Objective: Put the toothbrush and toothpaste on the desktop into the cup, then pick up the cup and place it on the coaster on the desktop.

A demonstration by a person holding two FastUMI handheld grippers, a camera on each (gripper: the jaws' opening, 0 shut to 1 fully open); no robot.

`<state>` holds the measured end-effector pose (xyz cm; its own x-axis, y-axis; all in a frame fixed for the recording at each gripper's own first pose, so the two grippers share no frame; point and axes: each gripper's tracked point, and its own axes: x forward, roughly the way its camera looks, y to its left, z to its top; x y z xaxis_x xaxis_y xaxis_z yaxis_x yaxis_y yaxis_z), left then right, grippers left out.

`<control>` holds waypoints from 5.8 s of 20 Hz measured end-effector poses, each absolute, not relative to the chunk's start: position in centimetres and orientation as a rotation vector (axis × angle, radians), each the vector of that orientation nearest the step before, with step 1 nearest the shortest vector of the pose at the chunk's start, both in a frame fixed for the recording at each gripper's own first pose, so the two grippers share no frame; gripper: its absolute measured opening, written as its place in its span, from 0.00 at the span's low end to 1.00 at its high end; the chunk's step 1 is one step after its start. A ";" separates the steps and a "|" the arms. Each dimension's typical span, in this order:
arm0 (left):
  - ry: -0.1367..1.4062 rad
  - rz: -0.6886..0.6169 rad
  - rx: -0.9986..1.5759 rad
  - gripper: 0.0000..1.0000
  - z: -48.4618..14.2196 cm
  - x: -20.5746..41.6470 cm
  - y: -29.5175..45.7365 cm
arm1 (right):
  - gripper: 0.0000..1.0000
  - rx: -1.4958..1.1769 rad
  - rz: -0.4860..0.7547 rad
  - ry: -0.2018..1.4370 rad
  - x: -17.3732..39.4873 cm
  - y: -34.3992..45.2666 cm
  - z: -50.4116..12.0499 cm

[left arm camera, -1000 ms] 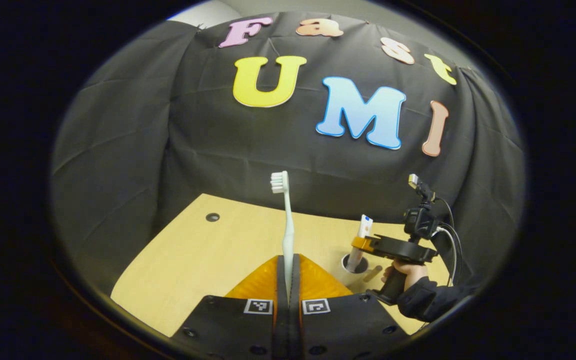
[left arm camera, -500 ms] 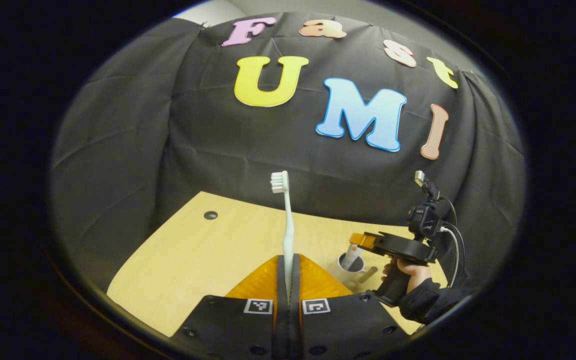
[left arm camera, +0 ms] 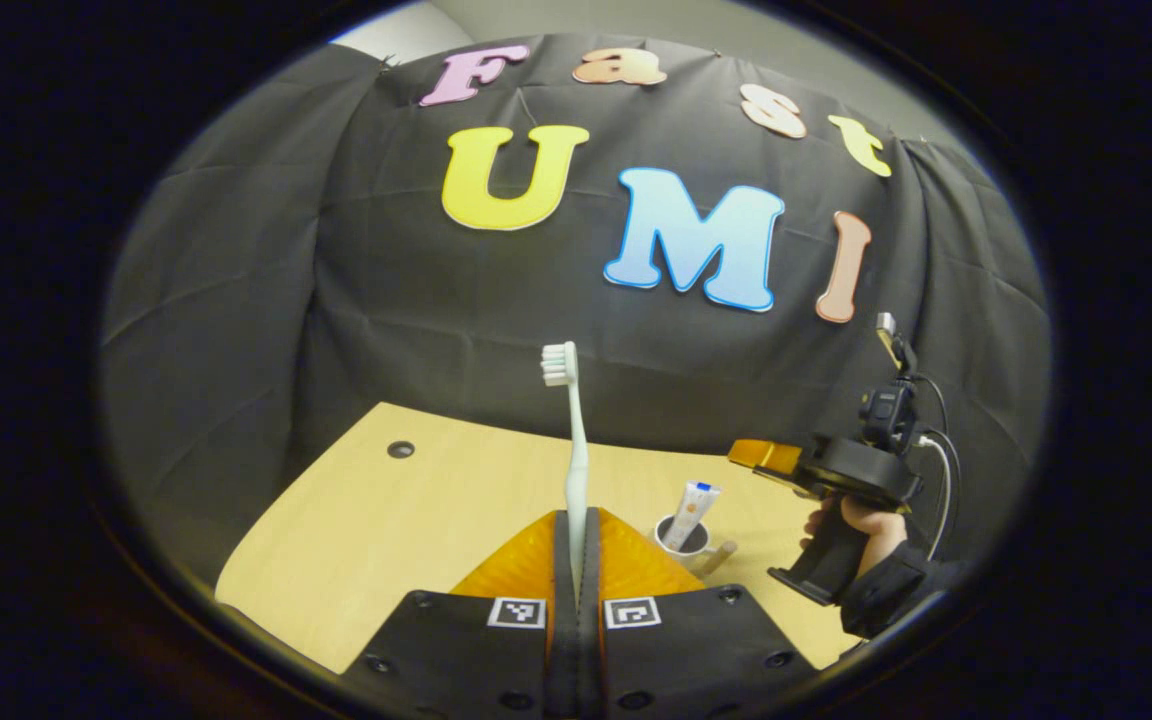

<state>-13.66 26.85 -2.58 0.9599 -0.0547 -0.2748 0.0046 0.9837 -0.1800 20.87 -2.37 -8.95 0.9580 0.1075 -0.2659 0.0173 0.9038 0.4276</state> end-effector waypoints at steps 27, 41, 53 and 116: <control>0.163 -0.404 0.030 0.07 -4.4 -1.4 11.8 | 0.58 0.493 -0.361 0.326 6.0 -21.1 -12.5; 0.208 -0.377 0.063 0.06 -13.6 5.0 7.4 | 0.58 0.474 -0.433 0.435 1.5 -23.8 -15.3; 0.200 -0.319 0.074 0.06 -17.8 4.6 7.4 | 0.58 0.438 -0.401 0.511 1.6 -23.7 -16.9; 0.171 -0.095 -0.015 0.96 -6.4 -12.8 23.3 | 0.78 -0.233 0.415 0.663 9.0 -5.2 -17.1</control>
<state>-12.78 23.30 -6.38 0.9808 -0.0961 -0.1694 0.0935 0.9954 -0.0230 8.97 -5.22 -17.07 0.7111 0.2970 -0.6372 -0.4432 0.8930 -0.0784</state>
